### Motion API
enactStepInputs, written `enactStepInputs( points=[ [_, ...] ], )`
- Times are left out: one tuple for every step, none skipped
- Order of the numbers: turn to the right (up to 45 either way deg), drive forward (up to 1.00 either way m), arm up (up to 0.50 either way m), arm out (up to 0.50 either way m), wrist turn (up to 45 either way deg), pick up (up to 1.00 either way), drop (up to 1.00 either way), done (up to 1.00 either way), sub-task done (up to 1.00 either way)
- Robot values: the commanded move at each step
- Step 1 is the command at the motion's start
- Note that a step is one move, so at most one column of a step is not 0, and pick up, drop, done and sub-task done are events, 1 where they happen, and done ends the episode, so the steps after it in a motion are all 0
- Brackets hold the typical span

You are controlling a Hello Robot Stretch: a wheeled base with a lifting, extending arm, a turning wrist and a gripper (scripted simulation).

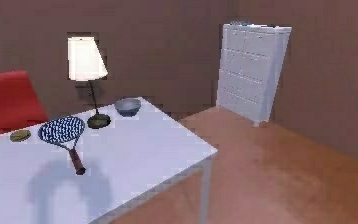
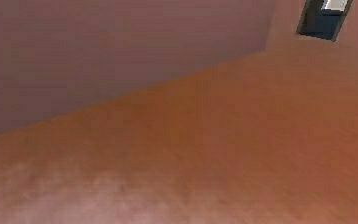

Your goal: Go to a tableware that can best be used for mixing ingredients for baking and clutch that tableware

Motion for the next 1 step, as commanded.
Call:
enactStepInputs(
  points=[
    [-45.0, 0.0, 0.0, 0.0, 0.0, 0.0, 0.0, 0.0, 0.0]
  ],
)
